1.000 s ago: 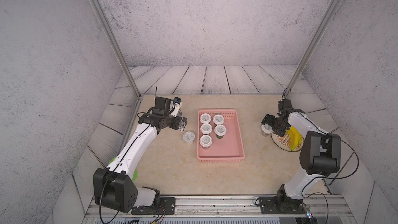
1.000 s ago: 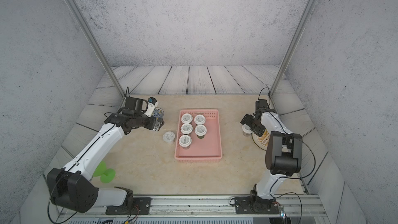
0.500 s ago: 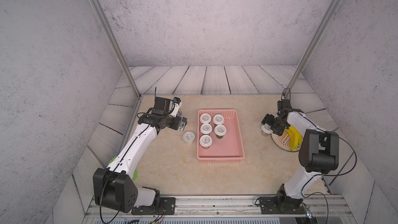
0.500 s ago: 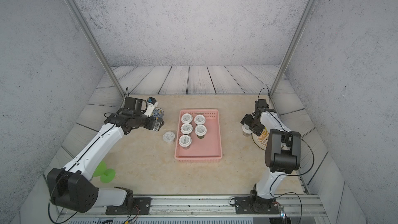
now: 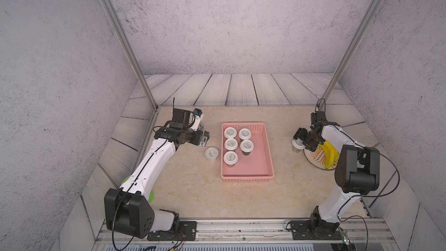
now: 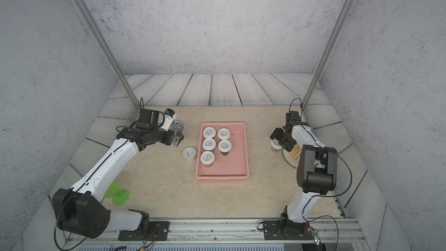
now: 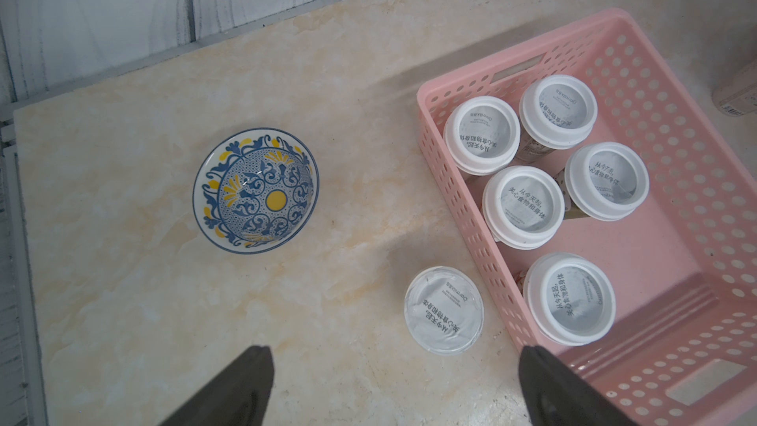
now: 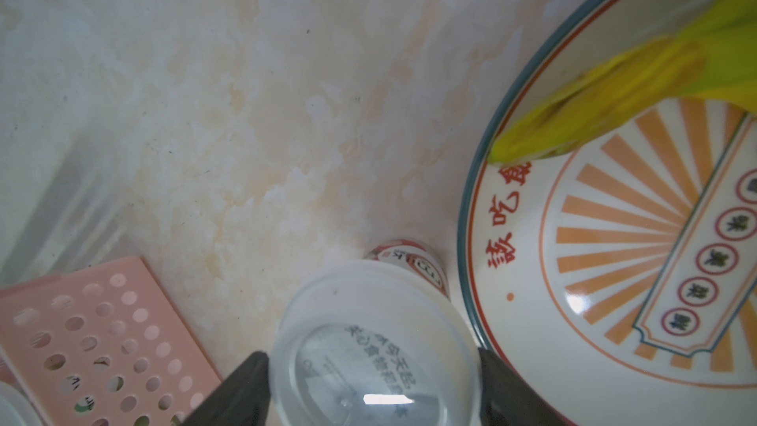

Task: Put the yogurt in the basket
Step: Pick up the yogurt from the center of the board.

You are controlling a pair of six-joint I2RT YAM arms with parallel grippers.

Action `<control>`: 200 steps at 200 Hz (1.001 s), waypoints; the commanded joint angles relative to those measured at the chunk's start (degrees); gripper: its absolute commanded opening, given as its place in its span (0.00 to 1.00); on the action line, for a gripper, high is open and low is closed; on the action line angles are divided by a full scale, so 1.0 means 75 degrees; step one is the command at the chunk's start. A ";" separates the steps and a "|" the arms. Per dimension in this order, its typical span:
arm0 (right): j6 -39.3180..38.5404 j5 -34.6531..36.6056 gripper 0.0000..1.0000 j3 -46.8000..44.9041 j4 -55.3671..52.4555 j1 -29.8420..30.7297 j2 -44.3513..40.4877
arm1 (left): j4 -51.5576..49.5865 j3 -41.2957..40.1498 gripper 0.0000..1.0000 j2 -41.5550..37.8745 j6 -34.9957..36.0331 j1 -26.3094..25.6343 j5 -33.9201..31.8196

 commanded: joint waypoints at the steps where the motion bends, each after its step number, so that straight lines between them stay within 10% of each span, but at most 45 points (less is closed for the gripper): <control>1: -0.0028 -0.0082 0.81 0.0094 -0.0027 -0.0046 0.0192 | 0.0051 -0.0025 1.00 -0.0021 -0.0077 0.0082 0.0101; 200: -0.0098 -0.0222 0.71 0.0020 -0.0084 -0.0041 -0.0112 | 0.0192 -0.0148 1.00 -0.0093 -0.0082 0.0176 0.0104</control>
